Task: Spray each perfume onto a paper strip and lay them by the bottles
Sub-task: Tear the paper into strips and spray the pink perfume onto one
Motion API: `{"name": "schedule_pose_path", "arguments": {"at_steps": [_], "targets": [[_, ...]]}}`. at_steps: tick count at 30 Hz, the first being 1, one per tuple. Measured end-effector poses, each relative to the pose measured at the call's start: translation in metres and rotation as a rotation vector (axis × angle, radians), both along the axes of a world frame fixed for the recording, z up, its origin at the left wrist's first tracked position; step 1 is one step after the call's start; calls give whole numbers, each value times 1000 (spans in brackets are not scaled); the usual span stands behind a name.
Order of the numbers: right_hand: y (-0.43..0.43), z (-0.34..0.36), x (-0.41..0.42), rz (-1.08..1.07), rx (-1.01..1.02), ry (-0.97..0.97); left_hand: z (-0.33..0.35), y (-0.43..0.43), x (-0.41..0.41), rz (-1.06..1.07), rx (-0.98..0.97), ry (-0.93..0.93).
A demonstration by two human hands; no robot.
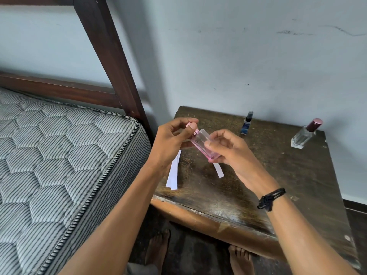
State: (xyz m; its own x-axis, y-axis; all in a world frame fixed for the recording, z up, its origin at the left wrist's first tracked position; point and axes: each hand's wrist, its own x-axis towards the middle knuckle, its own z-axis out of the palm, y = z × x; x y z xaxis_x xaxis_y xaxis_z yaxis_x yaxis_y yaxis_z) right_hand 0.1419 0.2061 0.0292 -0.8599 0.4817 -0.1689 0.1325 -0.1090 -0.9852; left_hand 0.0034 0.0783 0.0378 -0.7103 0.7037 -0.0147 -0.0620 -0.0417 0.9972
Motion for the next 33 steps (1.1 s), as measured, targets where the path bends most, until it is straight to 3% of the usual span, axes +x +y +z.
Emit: {"name": "schedule_pose_path", "arguments": {"at_steps": [3, 6, 13, 18, 22, 33], "targets": [[-2, 3, 1, 26, -154, -10, 0, 2, 3, -47, 21, 33], [-2, 4, 2, 36, -180, -20, -1, 4, 3, -11, 18, 29], [6, 2, 7, -1, -241, -34, -4, 1, -14, 238, 19, -44], [10, 6, 8, -49, -398, 100, -19, -2, -23, 187, -402, 474], [13, 6, 10, -44, -510, 241, -25, 2, -14, 101, -578, 692], [16, 5, 11, -67, -623, 366, -33, 2, -18, 139, -595, 757]]}}
